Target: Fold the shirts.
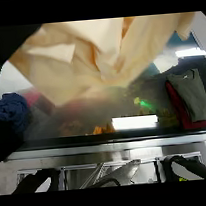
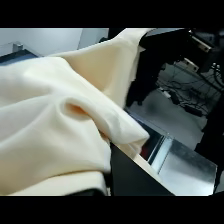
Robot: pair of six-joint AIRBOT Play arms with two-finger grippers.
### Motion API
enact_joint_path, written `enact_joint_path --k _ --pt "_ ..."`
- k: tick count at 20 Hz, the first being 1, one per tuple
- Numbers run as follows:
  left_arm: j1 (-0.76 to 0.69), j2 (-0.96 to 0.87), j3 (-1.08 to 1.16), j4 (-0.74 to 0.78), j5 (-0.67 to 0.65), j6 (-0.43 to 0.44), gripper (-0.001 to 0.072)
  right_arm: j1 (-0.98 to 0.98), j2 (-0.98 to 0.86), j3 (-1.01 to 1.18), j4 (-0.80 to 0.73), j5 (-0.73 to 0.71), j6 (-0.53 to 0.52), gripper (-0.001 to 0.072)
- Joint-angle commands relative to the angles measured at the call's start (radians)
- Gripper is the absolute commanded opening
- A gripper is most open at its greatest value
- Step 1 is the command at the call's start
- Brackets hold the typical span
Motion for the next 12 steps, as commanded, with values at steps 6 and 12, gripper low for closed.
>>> enact_joint_path --k 6,12 --pt "0.001 0.011 -0.595 0.129 0.040 0.033 0.0022 0.016 -0.015 -0.632 -0.071 -0.012 0.041 0.0023" --pt "0.002 -0.343 -0.864 0.127 0.183 0.205 0.0023 0.016 -0.123 -1.157 -0.071 -0.245 -0.054 0.0023"
